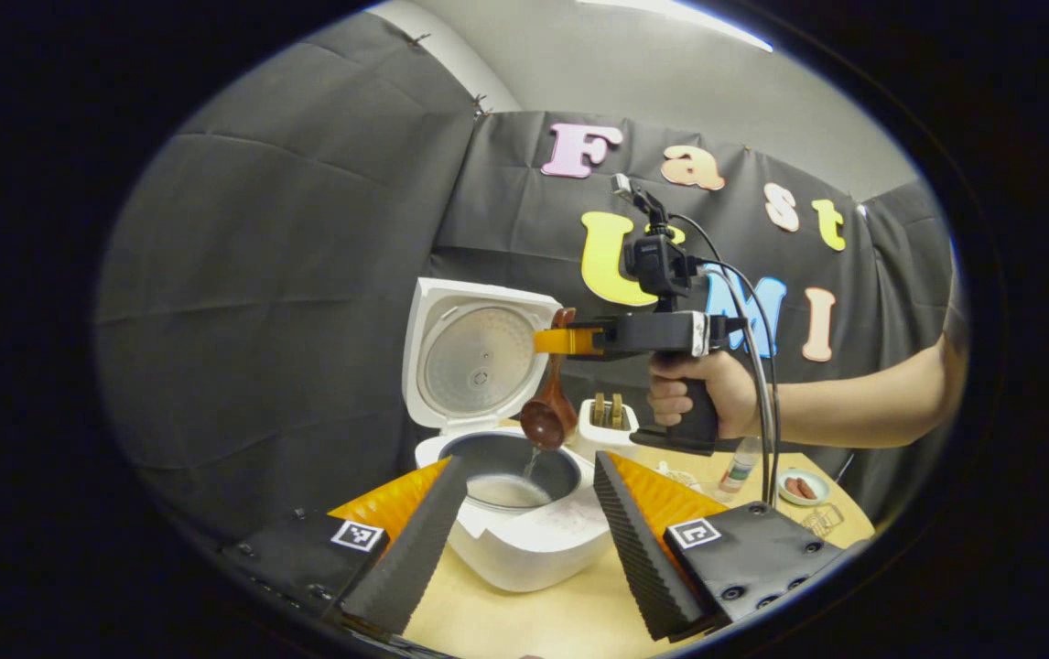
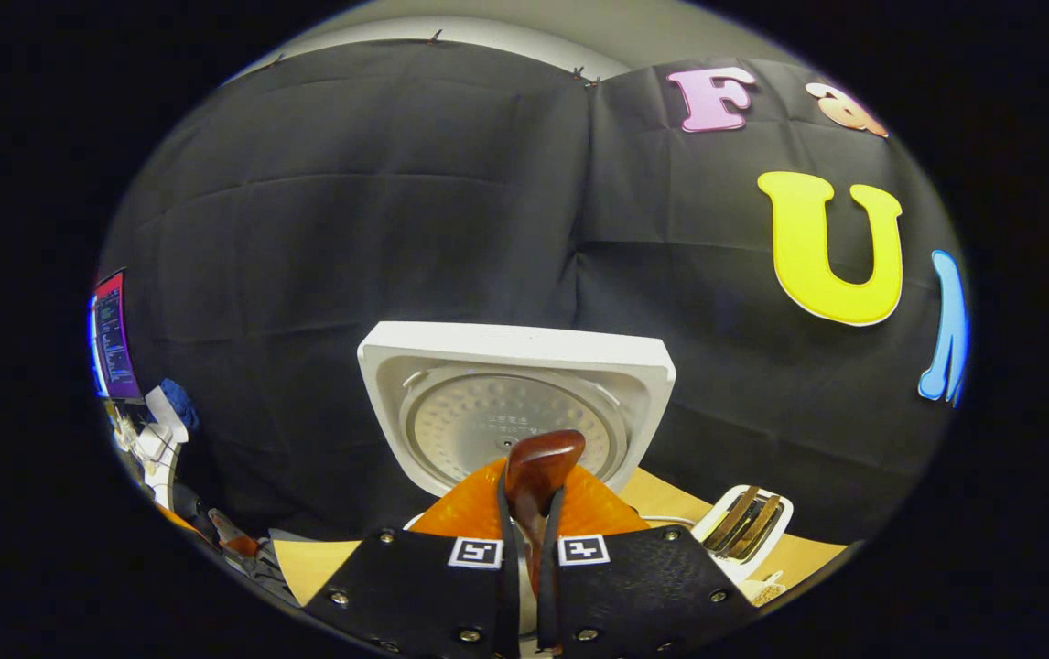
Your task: Close the left gripper, press the button to open the rice cooker; take a wooden spoon from the chopstick holder with the right hand, scoop a spoonful of rice and pour it into the rice cooker, then put the wooden spoon back into the chopstick holder.
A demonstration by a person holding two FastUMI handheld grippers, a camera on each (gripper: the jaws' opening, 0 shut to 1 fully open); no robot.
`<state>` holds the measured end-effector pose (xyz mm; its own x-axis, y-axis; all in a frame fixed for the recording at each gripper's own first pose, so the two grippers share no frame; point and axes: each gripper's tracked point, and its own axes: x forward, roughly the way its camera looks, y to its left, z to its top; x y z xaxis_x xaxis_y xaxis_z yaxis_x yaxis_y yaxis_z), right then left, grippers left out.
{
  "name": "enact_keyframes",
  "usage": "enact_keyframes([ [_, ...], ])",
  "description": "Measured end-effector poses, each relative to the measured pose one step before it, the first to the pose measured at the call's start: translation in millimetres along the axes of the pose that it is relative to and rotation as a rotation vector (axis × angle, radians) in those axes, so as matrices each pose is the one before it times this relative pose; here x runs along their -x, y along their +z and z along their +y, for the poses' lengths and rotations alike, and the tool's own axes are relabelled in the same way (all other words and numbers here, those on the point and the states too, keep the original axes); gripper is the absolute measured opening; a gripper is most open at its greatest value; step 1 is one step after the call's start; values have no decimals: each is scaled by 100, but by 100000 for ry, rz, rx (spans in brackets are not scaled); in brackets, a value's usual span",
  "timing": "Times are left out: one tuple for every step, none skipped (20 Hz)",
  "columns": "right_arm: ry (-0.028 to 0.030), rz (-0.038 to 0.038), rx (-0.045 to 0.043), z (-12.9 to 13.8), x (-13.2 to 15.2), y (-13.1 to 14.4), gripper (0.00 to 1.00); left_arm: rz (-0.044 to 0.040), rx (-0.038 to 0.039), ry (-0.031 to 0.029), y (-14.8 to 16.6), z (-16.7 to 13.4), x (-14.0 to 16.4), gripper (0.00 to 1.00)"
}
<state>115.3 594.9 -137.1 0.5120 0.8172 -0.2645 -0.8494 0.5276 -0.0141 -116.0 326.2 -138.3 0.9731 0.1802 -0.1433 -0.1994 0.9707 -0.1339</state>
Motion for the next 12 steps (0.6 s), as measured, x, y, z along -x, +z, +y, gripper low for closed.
enact_keyframes([
  [533,-1169,-6014,-294,110,361,8,-180,248,-247,-95,-63,70,97],
  [107,-1281,-6055,-233,283,355,8,-34,-3,-190,79,-106,106,97],
  [-151,-1174,-6109,-238,645,647,7,31,-271,-97,-33,-76,-30,97],
  [-95,-320,-5376,-504,597,398,8,-192,-214,-87,134,-21,59,97],
  [84,8,-5210,-411,539,269,8,-209,1,-203,286,-192,-4,98],
  [297,-712,-6432,-498,547,401,8,-360,60,-349,120,-26,-10,97],
  [150,-805,-6900,-607,417,392,7,-296,-14,-324,210,-204,-42,97],
  [-233,-1012,-6700,-630,672,494,7,-123,5,-414,202,-210,-36,97],
  [-119,-1356,-6366,-709,626,368,7,-125,38,-526,-87,-220,-136,97],
  [102,-1538,-6232,-649,831,613,7,-147,-35,-721,194,-412,-121,96],
  [38,-1290,-5614,-585,827,527,7,-105,-216,-817,-42,-294,-88,97],
  [-163,-928,-4330,-700,1088,537,8,-151,-331,-866,161,-497,-78,96],
])
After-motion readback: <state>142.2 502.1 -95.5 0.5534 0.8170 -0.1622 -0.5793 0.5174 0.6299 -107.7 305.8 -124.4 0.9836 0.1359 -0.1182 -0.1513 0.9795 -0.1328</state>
